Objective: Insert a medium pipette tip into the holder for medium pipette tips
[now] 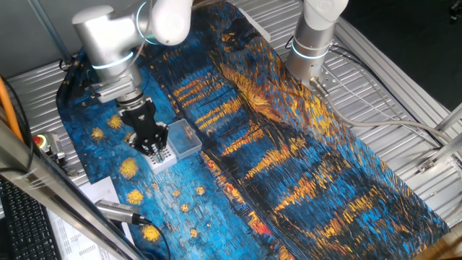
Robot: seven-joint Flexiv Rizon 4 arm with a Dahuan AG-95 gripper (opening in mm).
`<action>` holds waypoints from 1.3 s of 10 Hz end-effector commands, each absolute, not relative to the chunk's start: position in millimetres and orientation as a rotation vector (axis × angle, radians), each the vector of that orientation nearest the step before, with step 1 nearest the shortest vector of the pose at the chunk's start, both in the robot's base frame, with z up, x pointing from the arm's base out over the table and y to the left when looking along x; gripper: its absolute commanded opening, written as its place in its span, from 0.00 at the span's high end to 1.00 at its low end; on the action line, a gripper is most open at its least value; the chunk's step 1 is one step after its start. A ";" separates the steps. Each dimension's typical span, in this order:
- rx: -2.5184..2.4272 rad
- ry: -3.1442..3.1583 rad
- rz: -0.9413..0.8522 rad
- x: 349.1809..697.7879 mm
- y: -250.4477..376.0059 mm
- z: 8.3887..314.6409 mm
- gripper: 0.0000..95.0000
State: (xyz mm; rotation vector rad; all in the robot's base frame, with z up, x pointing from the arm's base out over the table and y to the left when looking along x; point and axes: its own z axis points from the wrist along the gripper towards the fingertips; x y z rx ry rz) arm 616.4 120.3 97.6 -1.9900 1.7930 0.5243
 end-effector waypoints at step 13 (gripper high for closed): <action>-1.940 1.767 0.566 611.2 120.3 92.7 1.00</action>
